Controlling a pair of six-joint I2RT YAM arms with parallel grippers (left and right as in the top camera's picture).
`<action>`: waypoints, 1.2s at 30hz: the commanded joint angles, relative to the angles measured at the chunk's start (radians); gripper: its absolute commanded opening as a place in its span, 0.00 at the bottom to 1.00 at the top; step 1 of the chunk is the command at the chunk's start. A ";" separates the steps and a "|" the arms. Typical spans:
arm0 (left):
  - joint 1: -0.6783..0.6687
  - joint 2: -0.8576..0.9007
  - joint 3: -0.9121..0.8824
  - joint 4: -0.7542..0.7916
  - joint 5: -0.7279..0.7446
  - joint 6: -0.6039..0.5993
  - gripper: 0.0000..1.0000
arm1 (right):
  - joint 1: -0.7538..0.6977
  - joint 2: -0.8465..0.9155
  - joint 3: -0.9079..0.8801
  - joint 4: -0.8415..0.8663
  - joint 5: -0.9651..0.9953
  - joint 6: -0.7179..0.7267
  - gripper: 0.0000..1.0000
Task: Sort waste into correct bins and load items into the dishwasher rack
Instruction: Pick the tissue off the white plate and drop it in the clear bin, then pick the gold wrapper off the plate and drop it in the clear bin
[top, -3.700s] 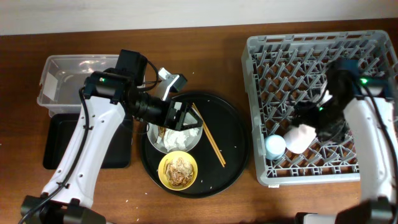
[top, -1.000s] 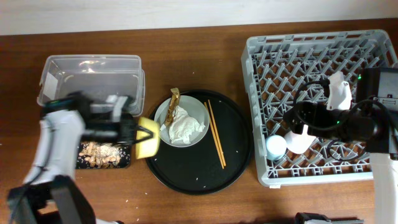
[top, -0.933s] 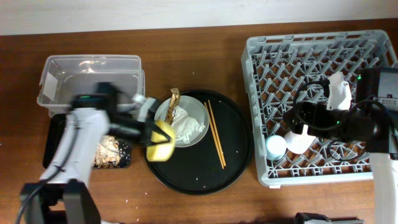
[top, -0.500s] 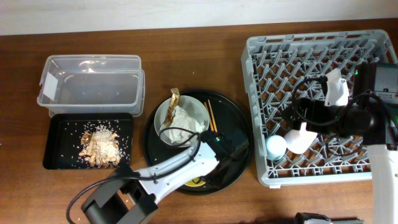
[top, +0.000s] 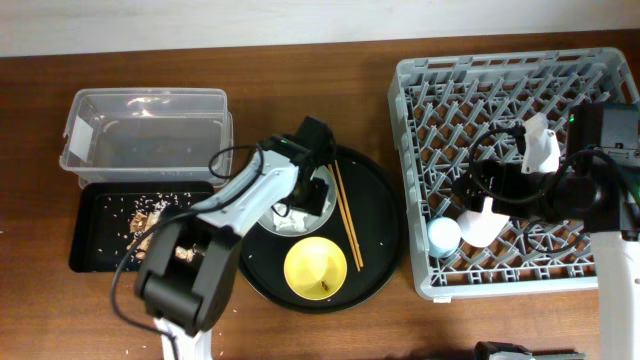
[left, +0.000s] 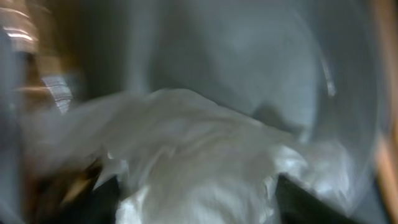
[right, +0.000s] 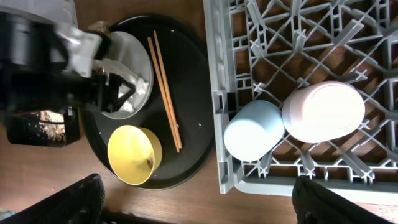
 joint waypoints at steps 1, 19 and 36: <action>-0.005 0.032 0.023 -0.021 0.023 0.040 0.28 | 0.006 -0.002 0.004 0.000 -0.002 -0.004 0.97; 0.421 -0.002 0.500 -0.259 -0.074 0.026 0.96 | 0.006 -0.002 0.004 -0.004 -0.002 -0.015 0.98; 0.093 0.241 0.399 -0.348 -0.075 0.032 0.00 | 0.006 -0.002 0.004 -0.005 -0.002 -0.015 0.98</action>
